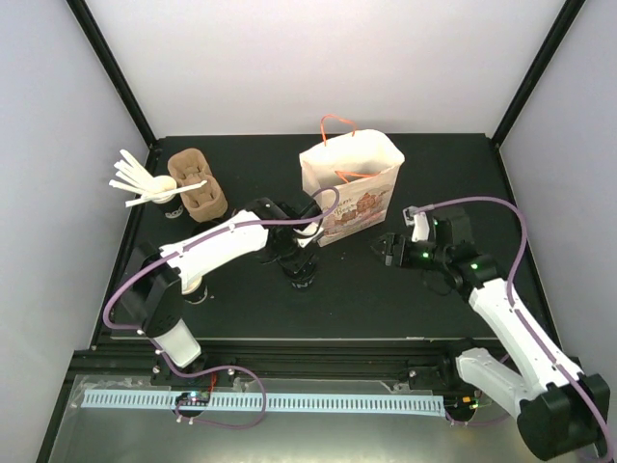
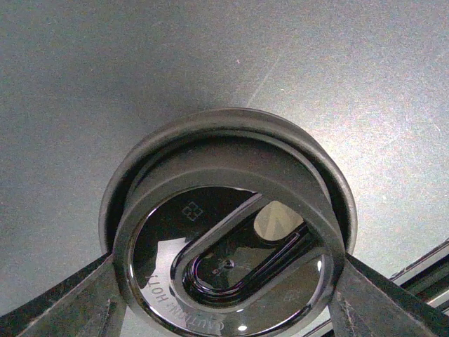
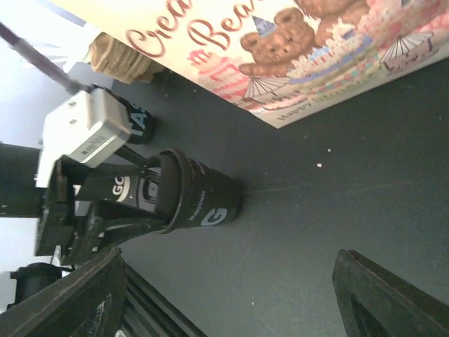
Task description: Pack the takeout coffee
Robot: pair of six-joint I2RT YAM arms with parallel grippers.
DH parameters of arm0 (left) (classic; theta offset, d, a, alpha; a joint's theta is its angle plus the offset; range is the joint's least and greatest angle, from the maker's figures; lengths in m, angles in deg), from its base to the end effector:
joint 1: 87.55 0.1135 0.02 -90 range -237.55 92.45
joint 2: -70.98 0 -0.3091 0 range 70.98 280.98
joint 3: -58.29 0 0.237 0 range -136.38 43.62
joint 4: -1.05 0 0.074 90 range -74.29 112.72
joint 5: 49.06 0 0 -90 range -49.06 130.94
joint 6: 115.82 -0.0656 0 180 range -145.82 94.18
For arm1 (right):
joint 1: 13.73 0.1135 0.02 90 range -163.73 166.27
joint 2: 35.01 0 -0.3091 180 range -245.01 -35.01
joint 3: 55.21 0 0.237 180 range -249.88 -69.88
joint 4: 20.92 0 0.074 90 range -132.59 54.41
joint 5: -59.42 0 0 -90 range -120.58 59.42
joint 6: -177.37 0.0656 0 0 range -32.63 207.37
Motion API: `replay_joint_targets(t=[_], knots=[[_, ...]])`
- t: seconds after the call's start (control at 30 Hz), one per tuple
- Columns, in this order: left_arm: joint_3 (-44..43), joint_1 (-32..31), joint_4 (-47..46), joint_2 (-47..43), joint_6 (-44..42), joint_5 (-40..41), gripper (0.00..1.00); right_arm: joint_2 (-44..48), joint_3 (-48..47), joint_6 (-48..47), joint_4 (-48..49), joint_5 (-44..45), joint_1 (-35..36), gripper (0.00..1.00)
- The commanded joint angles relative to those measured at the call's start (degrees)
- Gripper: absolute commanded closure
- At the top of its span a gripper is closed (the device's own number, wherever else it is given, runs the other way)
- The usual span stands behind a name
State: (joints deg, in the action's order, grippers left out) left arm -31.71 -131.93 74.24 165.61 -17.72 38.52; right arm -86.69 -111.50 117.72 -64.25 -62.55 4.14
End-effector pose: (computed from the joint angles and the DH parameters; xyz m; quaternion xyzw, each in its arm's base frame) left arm 0.2201 -0.2192 0.2661 0.3116 0.9440 -0.0657 0.0859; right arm 0.1471 0.0839 0.2940 -0.0243 0.8745 0.3965 0.2783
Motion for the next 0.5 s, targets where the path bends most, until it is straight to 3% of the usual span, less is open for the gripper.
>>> replay_joint_targets(t=[0.0,0.2,0.33,0.47], knots=[[-2.1,-0.8,0.6,1.7,-0.9,1.7,0.24,-4.8,0.9,-1.6,2.4,-2.9,-0.2,0.17],[-2.0,-1.2,1.4,2.8,-1.1,2.9,0.25,-16.9,1.2,-1.6,7.6,-10.2,2.0,0.26],[-1.4,-1.3,1.0,3.1,-1.0,2.9,0.24,-24.6,1.4,0.6,17.4,-18.0,5.4,0.35],[-1.1,-1.3,1.0,3.6,-1.2,2.4,0.24,-31.0,1.7,5.8,28.0,-20.5,8.9,0.44]])
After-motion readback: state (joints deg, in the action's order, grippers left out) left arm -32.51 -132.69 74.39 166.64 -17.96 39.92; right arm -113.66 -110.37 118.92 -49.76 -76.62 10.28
